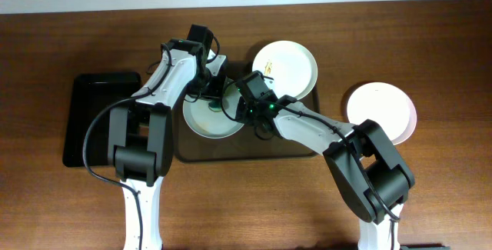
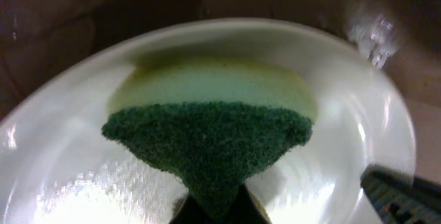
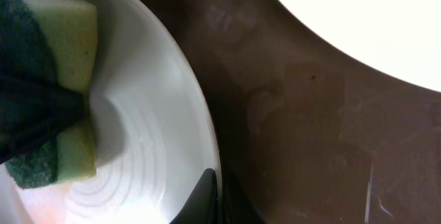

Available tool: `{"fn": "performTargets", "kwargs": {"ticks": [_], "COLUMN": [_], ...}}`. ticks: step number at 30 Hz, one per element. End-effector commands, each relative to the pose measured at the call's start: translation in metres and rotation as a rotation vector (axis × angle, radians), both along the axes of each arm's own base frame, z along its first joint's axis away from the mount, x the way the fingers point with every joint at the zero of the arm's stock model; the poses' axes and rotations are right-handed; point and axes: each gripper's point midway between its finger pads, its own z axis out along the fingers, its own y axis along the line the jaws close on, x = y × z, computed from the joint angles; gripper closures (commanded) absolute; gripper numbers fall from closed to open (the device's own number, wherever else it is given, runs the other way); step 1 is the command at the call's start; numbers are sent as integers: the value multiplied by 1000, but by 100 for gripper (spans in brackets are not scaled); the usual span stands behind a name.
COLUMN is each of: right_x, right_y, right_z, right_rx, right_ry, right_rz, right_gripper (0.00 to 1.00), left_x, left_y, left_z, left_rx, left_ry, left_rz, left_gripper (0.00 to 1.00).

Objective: Clean dirty plates on tray and stack at the side
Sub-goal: 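Scrub the lower plate's top with the sponge in the left gripper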

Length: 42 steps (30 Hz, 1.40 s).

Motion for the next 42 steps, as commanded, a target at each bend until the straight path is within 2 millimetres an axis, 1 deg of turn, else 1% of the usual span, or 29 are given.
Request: {"fn": "performTargets", "kwargs": {"ticks": [1, 2, 3, 5, 10, 11, 12, 13, 15, 17, 19, 20, 23, 26, 29, 31, 33, 34, 36, 38, 40, 41, 42], "right_x": [-10, -10, -10, -9, -9, -9, -9, -9, -9, -8, -8, -8, -9, -8, -8, -8, -8, -8, -7, -5, -1, 1, 8], "right_y": [16, 16, 16, 16, 16, 16, 16, 16, 16, 17, 17, 17, 17, 15, 15, 15, 15, 15, 15, 14, 10, 9, 4], "right_z": [-7, -7, -7, -7, -6, -6, -6, -6, -6, -6, -6, -6, -6, -6, -6, -6, -6, -6, -6, -5, -4, -2, 3], "right_rx": [7, 5, 6, 6, 7, 7, 7, 7, 8, 10, 10, 10, 9, 8, 7, 6, 6, 4, 3, -4, -23, -31, -68], "right_ry": [21, 20, 20, 20, 18, 18, 18, 18, 17, 15, 14, 14, 16, 18, 18, 17, 16, 15, 9, 3, -15, -23, -47], "right_rz": [72, 75, 75, 75, 75, 75, 75, 75, 75, 75, 75, 75, 76, 74, 74, 76, 76, 74, 72, 67, 52, 46, 28], "right_gripper": [96, 96, 96, 96, 96, 96, 96, 96, 96, 96, 96, 96, 96, 96, 96, 96, 96, 96, 96, 96, 96, 96, 96], "left_x": [5, 3, 0, -9, -39, -50, -59, -64, -78, -87, -88, -84, -67, -47, -33, -24, -16, -8, 3, 11, 20, 24, 33], "left_y": [31, 44, 52, 64, 82, 85, 87, 87, 83, 74, 60, 50, 37, 33, 30, 39, 53, 65, 77, 78, 77, 76, 75], "left_z": [-14, -15, -15, -16, -13, -11, -9, -7, -3, 2, 4, 5, 3, -3, -8, -14, -21, -24, -24, -18, -4, 5, 28], "left_rx": [128, 178, 205, 228, 263, 264, 264, 263, 232, 173, 87, 23, -56, -64, -75, -23, 60, 132, 197, 204, 193, 189, 178], "left_ry": [20, 34, 50, 97, 232, 280, 321, 344, 403, 443, 452, 437, 361, 268, 206, 166, 131, 97, 52, 29, 5, -3, -27], "left_rz": [130, 181, 214, 248, 265, 267, 264, 258, 210, 160, 124, 104, 79, 63, 59, 80, 127, 172, 226, 256, 282, 294, 299], "left_gripper": [99, 99, 99, 99, 99, 99, 99, 99, 99, 99, 99, 99, 99, 99, 99, 99, 99, 99, 99, 99, 99, 99, 99]}}
